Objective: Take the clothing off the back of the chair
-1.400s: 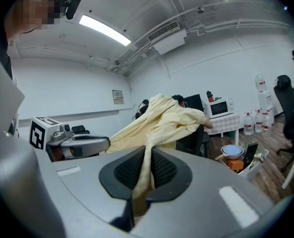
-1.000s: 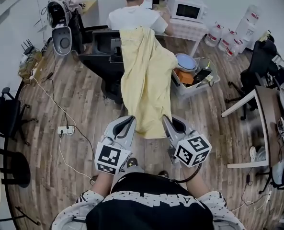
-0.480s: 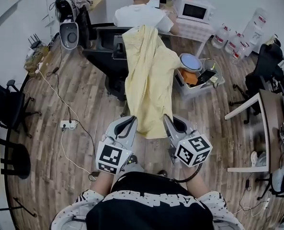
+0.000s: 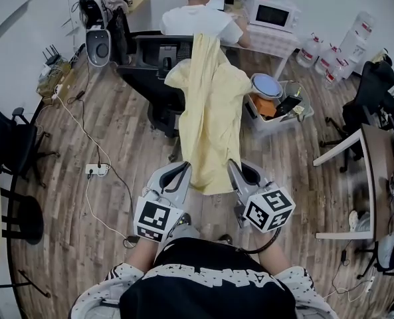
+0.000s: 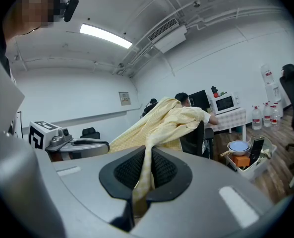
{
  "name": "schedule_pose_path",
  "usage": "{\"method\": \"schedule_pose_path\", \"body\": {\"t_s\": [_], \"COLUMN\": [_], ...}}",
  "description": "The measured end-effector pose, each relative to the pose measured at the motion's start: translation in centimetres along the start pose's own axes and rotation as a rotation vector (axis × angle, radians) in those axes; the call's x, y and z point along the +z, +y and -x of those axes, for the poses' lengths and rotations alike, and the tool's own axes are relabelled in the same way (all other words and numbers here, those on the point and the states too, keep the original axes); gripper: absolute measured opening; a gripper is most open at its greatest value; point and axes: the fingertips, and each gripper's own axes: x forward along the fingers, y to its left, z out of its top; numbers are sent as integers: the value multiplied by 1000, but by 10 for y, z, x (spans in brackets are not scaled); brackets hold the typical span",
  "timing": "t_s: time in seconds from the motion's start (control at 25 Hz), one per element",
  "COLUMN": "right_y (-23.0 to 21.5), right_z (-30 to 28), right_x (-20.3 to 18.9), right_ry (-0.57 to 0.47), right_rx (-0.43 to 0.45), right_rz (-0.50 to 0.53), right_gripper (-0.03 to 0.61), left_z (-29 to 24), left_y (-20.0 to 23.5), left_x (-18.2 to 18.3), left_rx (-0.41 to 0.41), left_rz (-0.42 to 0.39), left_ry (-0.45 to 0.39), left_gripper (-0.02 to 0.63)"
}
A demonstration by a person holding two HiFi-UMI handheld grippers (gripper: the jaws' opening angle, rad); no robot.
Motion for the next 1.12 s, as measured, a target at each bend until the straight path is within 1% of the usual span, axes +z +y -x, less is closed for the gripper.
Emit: {"method": "schedule_pose_path", "body": {"t_s": [0.16,0.32,0.68,1.0,1.12], "right_y": [0,2,4,0,-2], "right_z": [4,6,13,18,22], "right_x": [-2,-2,-11,-14,-15], "right_ry": [-1,-1,6,15,17], "right_rx": [0,5,5,0,1], "right_rz": [-7,-10,-33,-29,-28], "right_gripper": [31,31,31,31,31], "left_z": [3,4,10,8,8], "left_y": [-4,-10,-18,-27,-29], "left_x": [-4,-2,-10,-15,-17], "left_rx": [-1,-16,-29,-45,-39], "left_rz": [5,-5,-6,-6,1], "left_ry": [17,8,36,55,59], "left_gripper": [2,2,2,2,2]}}
